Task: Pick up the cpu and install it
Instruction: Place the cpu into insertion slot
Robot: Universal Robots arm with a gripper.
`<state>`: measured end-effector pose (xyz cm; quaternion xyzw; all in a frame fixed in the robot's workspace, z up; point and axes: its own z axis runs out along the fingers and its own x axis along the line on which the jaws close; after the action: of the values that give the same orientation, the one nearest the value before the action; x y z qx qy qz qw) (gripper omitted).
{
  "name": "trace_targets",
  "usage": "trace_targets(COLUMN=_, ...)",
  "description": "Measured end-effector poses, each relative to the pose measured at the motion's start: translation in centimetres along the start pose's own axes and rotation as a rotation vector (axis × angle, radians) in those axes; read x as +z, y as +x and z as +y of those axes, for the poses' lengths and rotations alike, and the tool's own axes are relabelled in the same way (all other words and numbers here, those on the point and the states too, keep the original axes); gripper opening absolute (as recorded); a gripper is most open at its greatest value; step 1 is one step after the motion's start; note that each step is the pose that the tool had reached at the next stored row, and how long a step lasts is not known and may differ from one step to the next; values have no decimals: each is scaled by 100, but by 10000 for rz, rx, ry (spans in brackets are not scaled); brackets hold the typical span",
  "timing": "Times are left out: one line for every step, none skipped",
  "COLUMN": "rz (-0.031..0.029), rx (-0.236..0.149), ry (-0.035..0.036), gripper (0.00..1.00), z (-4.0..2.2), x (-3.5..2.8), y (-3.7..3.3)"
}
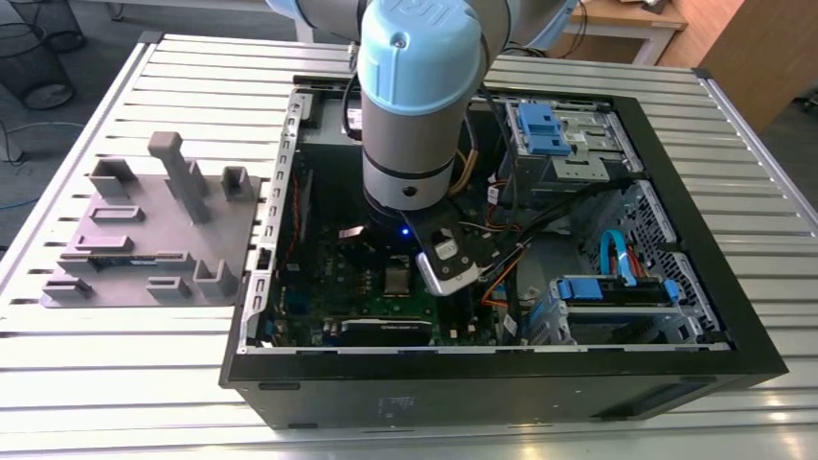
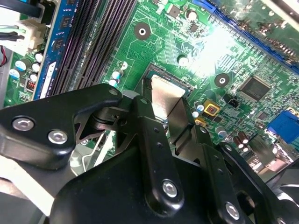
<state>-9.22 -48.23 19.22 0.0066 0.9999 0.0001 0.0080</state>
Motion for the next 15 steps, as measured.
trace_targets(rz=0, rx=0, ry=6, gripper=39, z=0, x=0, y=0)
trace_targets(rz=0, rx=0, ry=10, gripper=39, z=0, x=2, y=0)
trace_targets(rz=-1, rx=0, ry=12, gripper=39, z=0, x=3, y=0)
trace_targets(rz=-1, rx=0, ry=14, gripper=39, z=-1, x=3, y=0)
trace_targets(rz=-1, rx=0, ry=15, gripper=39, z=-2, x=4, y=1)
trace_targets(rz=0, rx=0, ry=15, gripper=39, z=-2, x=6, y=2)
trace_targets(rz=-1, rx=-1, ry=17, gripper=39, z=-3, x=9, y=4)
trace_targets(rz=-1, rx=-1, ry=18, gripper=39, z=-3, x=11, y=5)
trace_targets(rz=1, rx=-2, ry=19, gripper=39, z=-3, x=12, y=6)
trace_targets(rz=2, rx=-2, ry=19, gripper=39, z=-3, x=14, y=7)
trace_targets(rz=1, rx=-1, ry=19, gripper=39, z=-3, x=15, y=7)
trace_targets(rz=1, rx=0, ry=18, gripper=39, z=-3, x=16, y=8)
trace_targets(rz=0, rx=0, ry=16, gripper=39, z=-3, x=18, y=8)
trace_targets(rz=0, rx=0, ry=16, gripper=39, z=-3, x=18, y=7)
trace_targets(rz=0, rx=-1, ry=16, gripper=39, z=-3, x=18, y=8)
